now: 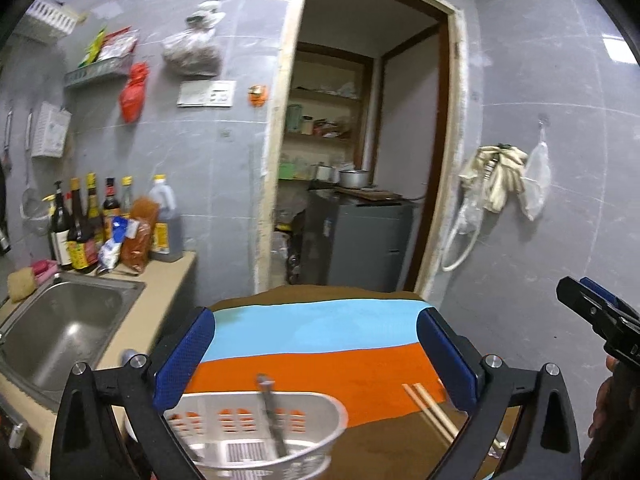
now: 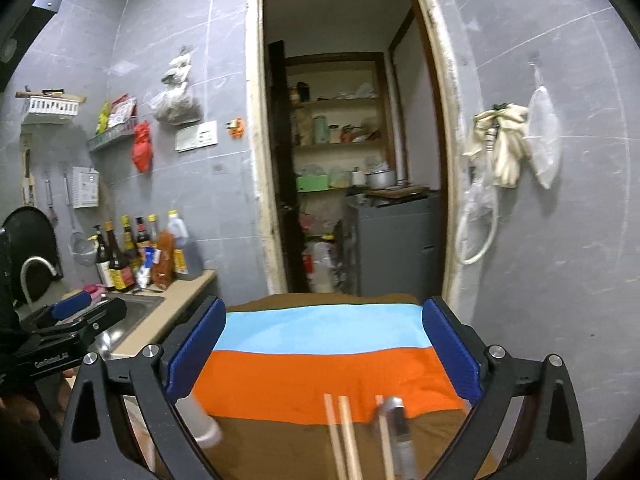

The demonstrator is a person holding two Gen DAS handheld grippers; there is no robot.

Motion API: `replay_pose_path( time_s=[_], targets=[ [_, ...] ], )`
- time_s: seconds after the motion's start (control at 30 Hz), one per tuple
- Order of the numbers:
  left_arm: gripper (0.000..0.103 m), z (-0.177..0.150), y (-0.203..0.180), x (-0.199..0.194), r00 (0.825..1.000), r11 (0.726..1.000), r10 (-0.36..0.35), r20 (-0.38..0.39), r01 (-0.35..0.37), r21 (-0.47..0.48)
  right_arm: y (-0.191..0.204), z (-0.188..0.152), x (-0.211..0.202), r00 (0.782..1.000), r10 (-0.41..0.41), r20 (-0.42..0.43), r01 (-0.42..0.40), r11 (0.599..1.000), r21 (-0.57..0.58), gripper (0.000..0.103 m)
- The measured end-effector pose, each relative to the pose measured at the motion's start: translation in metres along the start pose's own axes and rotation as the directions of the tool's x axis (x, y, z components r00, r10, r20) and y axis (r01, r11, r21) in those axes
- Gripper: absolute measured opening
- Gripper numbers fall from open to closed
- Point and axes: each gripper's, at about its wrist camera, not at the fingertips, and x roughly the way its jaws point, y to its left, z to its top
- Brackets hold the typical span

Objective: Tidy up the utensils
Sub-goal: 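Move both tools back down to the remaining utensils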

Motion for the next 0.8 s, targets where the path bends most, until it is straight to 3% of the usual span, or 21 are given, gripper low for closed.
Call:
replay_pose_path(
  time_s=[0.17,0.4,0.67,0.8],
  targets=[
    [0.102,-0.007,-0.035,0.007,0.999,0.999,-0.043,-0.017,0.043,0.024,-0.035,-0.002,-0.007,0.999,-0.044,-0.008,0.045,0.999,0.017,0.097],
    [0.102,-0.03,-0.08,0.025,0.989,0.993,-0.102,-0.103,0.109,0.056,-0.078,-0.011,0.001,0.997,-0.064,-0.046,0.066,0.997,0.032,0.097],
    [0.102,-0.067,-0.097,0.053,0.976,0.995,-0.089,-0.2,0.094,0.017,-0.112,-0.038,0.033,0.99,-0.041,-0.134,0.044,0.999,0.02,0.097],
    [0.102,-0.089,-0.099,0.073,0.959,0.997,-0.071,-0.274,0.069,-0.019,-0.127,-0.061,0.056,0.978,-0.013,-0.21,0.019,0.999,0.03,0.097]
  ],
)
